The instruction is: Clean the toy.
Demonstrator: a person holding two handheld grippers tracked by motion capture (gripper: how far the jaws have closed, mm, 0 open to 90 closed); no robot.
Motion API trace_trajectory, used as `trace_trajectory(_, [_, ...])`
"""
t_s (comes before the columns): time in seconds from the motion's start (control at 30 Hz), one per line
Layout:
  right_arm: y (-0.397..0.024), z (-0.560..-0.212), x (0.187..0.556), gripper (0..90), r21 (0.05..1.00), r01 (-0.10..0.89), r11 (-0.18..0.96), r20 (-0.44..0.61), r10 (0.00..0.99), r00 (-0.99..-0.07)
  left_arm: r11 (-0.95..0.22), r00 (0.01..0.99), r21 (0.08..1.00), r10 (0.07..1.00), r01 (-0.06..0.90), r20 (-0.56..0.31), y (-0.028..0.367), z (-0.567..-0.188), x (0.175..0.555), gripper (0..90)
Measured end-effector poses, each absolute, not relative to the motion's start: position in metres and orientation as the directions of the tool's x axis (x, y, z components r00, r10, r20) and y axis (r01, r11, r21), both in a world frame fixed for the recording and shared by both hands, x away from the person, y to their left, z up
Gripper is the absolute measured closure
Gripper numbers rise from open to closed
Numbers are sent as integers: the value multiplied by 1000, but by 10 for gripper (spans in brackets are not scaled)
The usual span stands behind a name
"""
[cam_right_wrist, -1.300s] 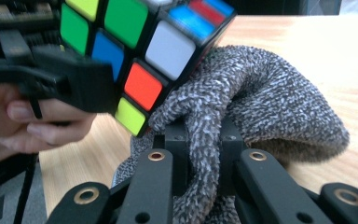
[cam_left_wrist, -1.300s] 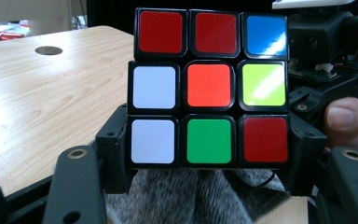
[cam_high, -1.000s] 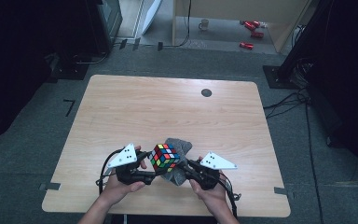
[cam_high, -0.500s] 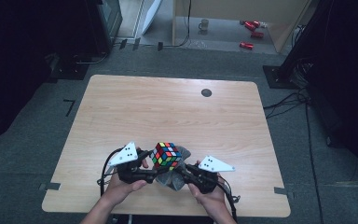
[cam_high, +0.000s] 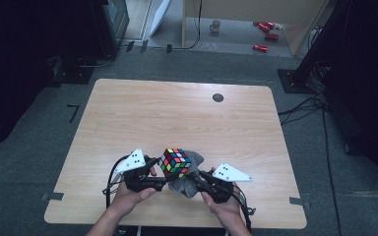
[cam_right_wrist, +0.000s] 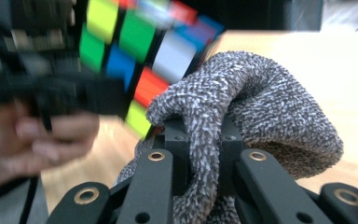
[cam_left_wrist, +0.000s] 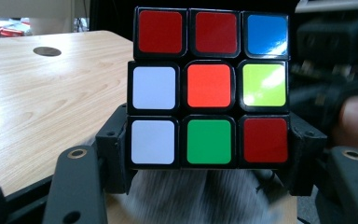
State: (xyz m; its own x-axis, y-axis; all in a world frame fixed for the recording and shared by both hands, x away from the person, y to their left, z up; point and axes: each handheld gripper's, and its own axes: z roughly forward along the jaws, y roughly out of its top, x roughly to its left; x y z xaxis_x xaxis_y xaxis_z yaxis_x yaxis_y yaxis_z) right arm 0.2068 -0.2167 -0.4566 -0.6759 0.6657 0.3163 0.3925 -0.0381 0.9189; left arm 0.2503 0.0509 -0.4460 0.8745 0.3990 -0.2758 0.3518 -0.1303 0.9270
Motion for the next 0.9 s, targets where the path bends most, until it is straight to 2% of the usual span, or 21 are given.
trace_trajectory(0.13, [-226,-451,208,812,917,388,-90,346,660,-666,-135,877,928,397,348,-271,48,-445,249,353])
trace_trajectory(0.23, [-216,-463,206,811,911,412,-25,328,649,-686,-138,873,927,407,349,-268,47,-445,249,353])
trace_trajectory(0.33, [-215,-462,206,811,913,407,-16,318,652,-689,-114,869,925,400,363,-292,50,-445,253,353])
trace_trajectory(0.47, [-226,-451,207,811,921,381,-76,339,638,-691,-109,866,924,401,367,-297,52,-446,254,353])
trace_trajectory(0.6, [-217,-460,204,810,922,386,2,305,609,-732,-97,860,920,403,380,-313,52,-446,256,353])
trace_trajectory(0.67, [-215,-458,203,809,928,371,22,279,617,-735,-91,862,921,397,378,-315,54,-446,257,353])
trace_trajectory(0.8, [-223,-448,203,808,938,346,-30,288,623,-727,-84,860,921,399,380,-318,54,-445,257,353])
trace_trajectory(0.9, [-235,-450,205,804,934,358,-10,263,698,-667,-110,858,920,416,376,-301,52,-448,259,353])
